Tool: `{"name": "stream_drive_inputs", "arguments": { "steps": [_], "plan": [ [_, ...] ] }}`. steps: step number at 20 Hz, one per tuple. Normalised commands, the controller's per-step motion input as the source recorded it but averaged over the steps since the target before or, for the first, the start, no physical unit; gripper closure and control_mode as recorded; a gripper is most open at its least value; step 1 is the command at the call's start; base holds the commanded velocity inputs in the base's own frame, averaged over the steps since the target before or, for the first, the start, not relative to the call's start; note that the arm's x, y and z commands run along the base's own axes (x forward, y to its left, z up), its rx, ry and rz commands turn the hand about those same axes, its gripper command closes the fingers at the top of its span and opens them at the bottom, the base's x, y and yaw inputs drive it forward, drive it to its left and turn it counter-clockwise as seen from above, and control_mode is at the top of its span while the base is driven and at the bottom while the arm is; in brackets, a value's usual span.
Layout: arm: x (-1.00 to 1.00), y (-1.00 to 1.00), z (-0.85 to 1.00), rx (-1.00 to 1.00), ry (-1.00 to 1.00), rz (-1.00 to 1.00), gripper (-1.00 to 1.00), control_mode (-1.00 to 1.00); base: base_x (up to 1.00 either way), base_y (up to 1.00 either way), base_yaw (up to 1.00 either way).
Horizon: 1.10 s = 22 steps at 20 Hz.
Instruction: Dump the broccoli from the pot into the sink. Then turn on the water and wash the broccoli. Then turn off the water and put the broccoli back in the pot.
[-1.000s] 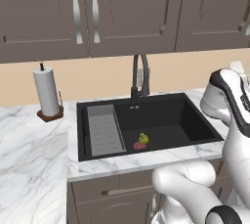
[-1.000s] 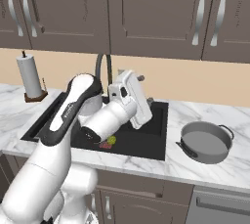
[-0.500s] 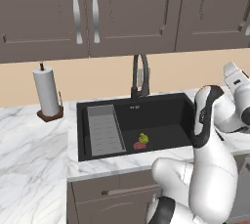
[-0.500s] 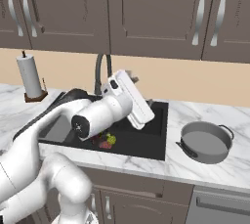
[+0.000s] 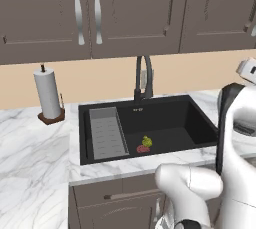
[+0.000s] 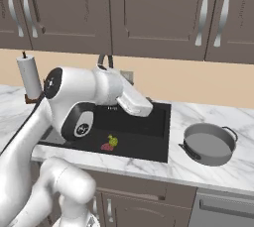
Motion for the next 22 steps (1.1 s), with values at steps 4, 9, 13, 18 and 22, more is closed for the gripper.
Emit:
{"name": "stream_drive_inputs", "arguments": {
  "steps": [4,9,13,18,22],
  "plan": [
    [-0.53,0.0,-0.14,-0.17,0.86,0.13,-1.0,-1.0,0.0,0.0,0.0],
    [-0.47,0.06,-0.34,-0.04,0.77,0.22,-1.0,-1.0,0.0,0.0,0.0],
    [-0.19,0.27,-0.47,0.03,0.55,0.32,-1.0,-1.0,0.0,0.0,0.0],
    [-0.04,0.41,-0.64,0.1,0.33,0.42,-1.0,-1.0,0.0,0.0,0.0],
    [0.01,0.54,-0.68,0.15,0.05,0.48,-1.0,-1.0,0.0,0.0,0.0]
  ]
}}
